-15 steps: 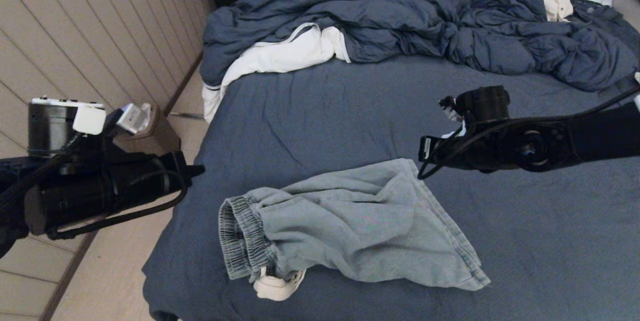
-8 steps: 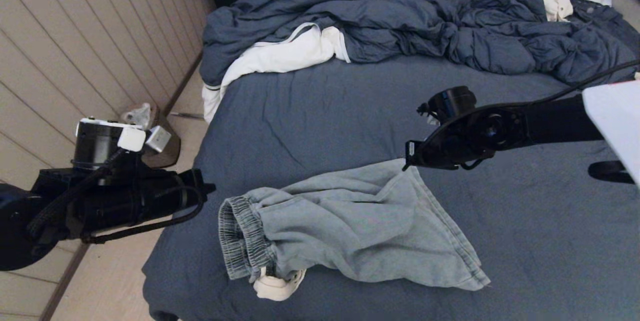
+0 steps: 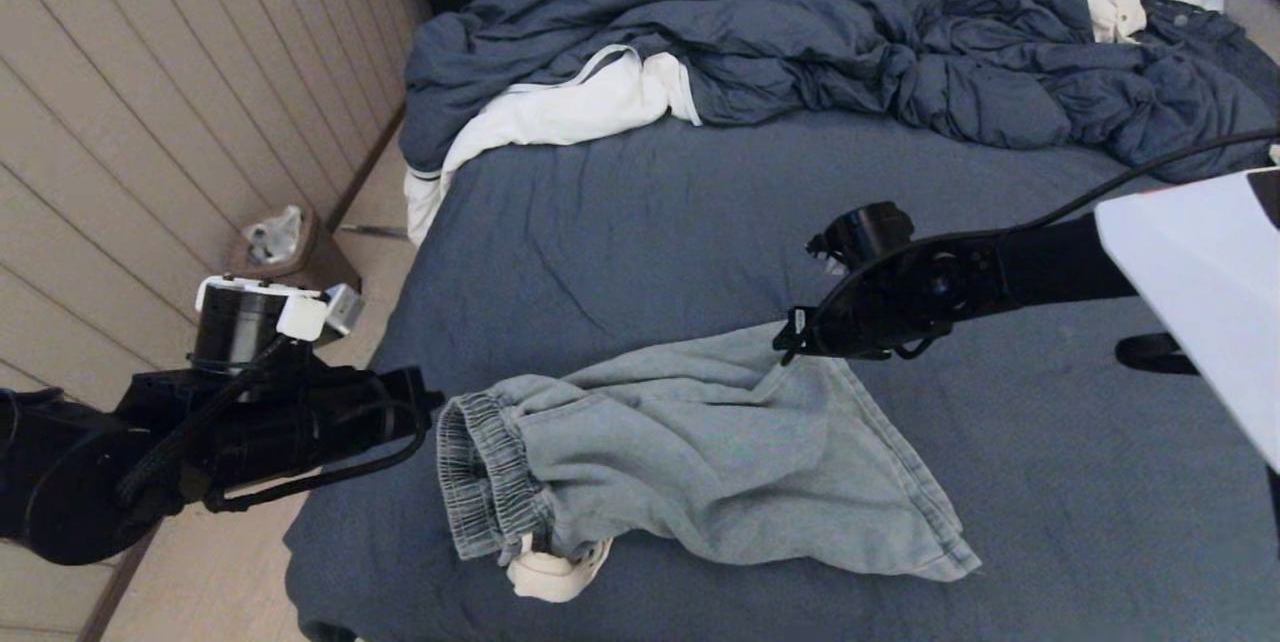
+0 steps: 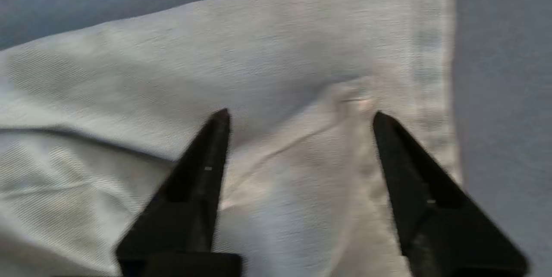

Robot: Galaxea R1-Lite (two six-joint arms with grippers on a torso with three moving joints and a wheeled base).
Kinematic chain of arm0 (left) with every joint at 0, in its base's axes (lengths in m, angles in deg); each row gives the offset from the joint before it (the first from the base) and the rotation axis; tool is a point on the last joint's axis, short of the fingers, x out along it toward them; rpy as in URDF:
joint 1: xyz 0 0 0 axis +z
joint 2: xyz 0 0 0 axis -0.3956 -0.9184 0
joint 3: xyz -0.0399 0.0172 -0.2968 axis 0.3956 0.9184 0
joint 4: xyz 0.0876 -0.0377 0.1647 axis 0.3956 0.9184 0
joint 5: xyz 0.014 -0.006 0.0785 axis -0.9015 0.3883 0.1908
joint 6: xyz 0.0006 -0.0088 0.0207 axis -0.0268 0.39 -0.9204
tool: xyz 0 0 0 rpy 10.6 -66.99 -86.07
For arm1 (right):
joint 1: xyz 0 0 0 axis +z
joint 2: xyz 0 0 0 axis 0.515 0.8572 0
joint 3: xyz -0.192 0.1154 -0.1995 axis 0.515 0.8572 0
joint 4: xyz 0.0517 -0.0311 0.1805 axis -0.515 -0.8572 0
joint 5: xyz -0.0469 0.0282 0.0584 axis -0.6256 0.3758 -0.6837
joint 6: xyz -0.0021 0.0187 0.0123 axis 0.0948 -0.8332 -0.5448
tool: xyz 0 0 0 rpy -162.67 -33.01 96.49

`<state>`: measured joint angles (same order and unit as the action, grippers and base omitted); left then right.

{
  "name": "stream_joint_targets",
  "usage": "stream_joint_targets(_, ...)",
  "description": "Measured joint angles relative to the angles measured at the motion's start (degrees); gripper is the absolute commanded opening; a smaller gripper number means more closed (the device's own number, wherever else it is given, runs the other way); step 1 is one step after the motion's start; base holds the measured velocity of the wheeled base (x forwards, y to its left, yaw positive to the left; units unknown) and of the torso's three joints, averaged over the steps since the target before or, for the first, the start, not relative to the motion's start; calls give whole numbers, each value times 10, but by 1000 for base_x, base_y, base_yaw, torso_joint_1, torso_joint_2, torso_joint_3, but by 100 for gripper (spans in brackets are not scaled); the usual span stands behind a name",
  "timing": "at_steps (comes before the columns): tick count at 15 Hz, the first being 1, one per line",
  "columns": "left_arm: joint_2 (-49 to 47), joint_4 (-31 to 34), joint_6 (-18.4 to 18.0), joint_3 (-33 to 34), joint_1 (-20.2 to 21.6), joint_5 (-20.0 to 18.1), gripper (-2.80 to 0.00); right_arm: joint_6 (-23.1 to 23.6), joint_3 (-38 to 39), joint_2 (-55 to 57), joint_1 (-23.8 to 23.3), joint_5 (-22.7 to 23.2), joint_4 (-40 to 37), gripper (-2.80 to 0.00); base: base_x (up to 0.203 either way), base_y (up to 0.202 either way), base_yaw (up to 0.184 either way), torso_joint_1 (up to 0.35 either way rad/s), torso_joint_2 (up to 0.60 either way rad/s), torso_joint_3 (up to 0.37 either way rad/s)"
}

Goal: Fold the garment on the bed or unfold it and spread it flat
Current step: Fold the blue shorts

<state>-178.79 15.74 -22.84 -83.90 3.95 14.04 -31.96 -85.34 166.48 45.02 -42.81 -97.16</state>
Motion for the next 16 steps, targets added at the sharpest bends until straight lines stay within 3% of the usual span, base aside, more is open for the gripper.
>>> stream_joint_targets(3, -4, 0, 0, 2, -1, 0, -280, -1, -1, 11, 3, -11, 0, 0, 0, 0, 0, 0, 0, 0)
stream_joint_targets(4, -4, 0, 0, 2, -2, -1, -280, -1, -1, 14, 4, -12, 0, -280, 0, 0, 0, 0, 0, 0)
stream_joint_targets(13, -5, 0, 1, 4, -8, -1, -280, -3, -5, 24, 14, -14, 5, -280, 0, 0, 0, 0, 0, 0)
stream_joint_targets(16, -5, -1, 1, 4, -8, 0, -280, -6, -13, 10, 9, -36, 24, -280, 0, 0, 0, 0, 0, 0)
